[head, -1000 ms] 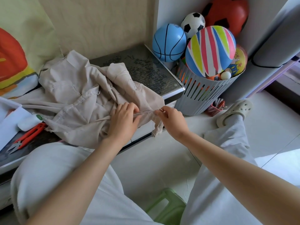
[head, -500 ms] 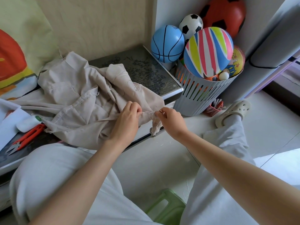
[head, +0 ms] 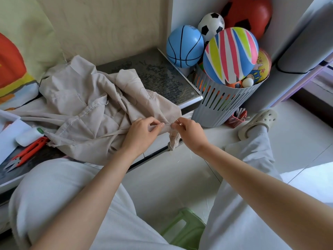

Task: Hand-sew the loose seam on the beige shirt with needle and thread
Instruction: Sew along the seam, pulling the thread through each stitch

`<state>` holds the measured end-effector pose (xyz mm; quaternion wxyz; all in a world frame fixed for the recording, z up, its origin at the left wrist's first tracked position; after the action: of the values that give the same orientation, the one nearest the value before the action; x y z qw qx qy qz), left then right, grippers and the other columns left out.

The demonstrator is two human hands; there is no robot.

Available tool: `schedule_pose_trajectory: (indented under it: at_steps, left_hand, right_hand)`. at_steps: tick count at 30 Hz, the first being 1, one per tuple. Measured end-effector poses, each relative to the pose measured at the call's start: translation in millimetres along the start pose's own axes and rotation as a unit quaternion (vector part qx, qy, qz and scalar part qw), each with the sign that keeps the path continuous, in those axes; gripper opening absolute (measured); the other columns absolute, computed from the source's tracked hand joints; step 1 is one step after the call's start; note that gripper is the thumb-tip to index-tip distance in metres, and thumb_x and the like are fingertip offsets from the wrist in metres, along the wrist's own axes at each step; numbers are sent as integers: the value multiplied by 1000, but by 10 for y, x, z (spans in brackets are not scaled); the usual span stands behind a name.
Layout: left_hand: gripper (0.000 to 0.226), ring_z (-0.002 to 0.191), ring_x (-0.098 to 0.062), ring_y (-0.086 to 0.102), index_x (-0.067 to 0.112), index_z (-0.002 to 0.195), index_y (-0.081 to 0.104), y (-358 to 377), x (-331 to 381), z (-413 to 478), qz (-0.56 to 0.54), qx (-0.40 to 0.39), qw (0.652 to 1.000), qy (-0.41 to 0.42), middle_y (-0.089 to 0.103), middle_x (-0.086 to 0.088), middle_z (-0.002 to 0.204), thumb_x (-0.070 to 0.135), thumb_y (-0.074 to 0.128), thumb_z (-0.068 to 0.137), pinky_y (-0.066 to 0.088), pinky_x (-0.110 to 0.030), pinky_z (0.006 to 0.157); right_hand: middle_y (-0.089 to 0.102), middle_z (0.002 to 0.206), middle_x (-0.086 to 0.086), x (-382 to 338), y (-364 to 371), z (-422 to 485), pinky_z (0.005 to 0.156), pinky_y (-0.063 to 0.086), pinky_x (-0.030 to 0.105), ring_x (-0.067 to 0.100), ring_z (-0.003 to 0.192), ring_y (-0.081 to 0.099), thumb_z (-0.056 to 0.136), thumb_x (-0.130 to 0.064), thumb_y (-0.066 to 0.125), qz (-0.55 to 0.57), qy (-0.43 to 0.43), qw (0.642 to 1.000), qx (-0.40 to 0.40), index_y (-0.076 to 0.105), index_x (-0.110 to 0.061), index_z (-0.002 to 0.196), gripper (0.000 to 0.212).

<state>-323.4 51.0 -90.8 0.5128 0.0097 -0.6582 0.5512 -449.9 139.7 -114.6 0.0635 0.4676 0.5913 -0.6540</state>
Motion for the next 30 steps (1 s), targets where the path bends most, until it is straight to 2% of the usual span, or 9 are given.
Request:
schedule_pose_trajectory:
  at_steps: [2, 4, 7, 9, 13, 17, 22, 26, 30]
  left_hand:
    - [17, 78, -16, 44, 13, 91, 70, 7, 5, 8, -8, -5, 1000, -1, 43, 16, 62, 28, 61, 91, 26, -22, 64]
    - [15, 78, -16, 43, 12, 88, 69, 24, -5, 24, -4, -10, 1000, 6, 43, 18, 62, 26, 62, 90, 25, -23, 64]
    - [13, 84, -23, 48, 10, 81, 66, 45, -35, 31, 16, -9, 1000, 24, 58, 6, 72, 20, 64, 88, 29, -25, 71]
    - [11, 88, -29, 50, 9, 80, 64, 40, -32, 26, 46, 3, 998, 42, 59, -4, 82, 17, 67, 86, 30, -27, 77]
    - [21, 96, -29, 51, 10, 93, 58, 36, 35, 3, 77, 22, 995, 55, 58, -5, 95, 23, 70, 82, 28, -31, 85]
    - [31, 100, -18, 60, 15, 107, 53, 90, 68, -42, 23, -12, 999, 33, 63, 6, 97, 35, 65, 87, 37, -37, 93]
    - [20, 79, -18, 62, 18, 101, 58, 124, -27, -57, -71, -56, 995, -35, 55, 12, 72, 34, 60, 89, 50, -34, 75]
    - [13, 63, -7, 49, 14, 88, 60, 57, 14, -74, -51, -39, 998, -27, 49, 13, 64, 27, 62, 88, 34, -13, 57]
    - [10, 56, -10, 42, 3, 85, 59, 30, 4, -77, -53, -35, 998, -26, 50, 5, 61, 12, 59, 90, 34, -13, 54]
  right_hand:
    - [47, 57, -8, 1, -4, 4, 51, 30, 28, 8, 53, 40, 97, -29, 49, 3, -4, 1000, -2, 56, -21, 80, 20]
    - [47, 57, -9, 1, -4, 3, 51, 30, 28, 8, 54, 40, 97, -29, 50, 4, -8, 1000, -4, 57, -21, 80, 20]
    - [45, 56, -11, 17, -3, -4, 51, 29, 27, 8, 55, 40, 97, -28, 50, 10, -9, 1000, -4, 57, -21, 79, 20]
    - [43, 55, -12, 18, -6, -12, 51, 28, 27, 8, 55, 39, 96, -27, 50, 11, -9, 1000, -3, 56, -22, 78, 20]
    - [42, 54, -9, -12, -8, -22, 50, 27, 28, 9, 53, 38, 97, -28, 50, 10, -12, 1000, -4, 56, -21, 79, 20]
    - [45, 54, -8, -106, 18, -43, 52, 31, 30, 10, 52, 40, 95, -28, 52, 16, -31, 999, -10, 57, -18, 78, 21]
    - [53, 61, -3, -169, 20, -21, 59, 38, 34, 15, 61, 47, 95, -28, 51, -2, -36, 999, -15, 63, -14, 90, 19]
    - [51, 58, -8, -134, 12, -13, 56, 34, 29, 16, 60, 47, 95, -29, 50, -13, -21, 1000, -20, 61, -21, 87, 16]
    - [58, 68, -5, -129, -10, -4, 59, 37, 29, 18, 69, 52, 95, -30, 49, -18, -6, 1000, -24, 64, -22, 91, 17]
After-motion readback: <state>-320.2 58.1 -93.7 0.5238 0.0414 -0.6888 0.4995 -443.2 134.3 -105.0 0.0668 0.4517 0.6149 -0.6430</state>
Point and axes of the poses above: each hand's wrist, its own z-axis towards the middle knuckle, its own y-axis out of the palm, x = y × z, the point moved 8 cm from there along z, towards the middle knuckle
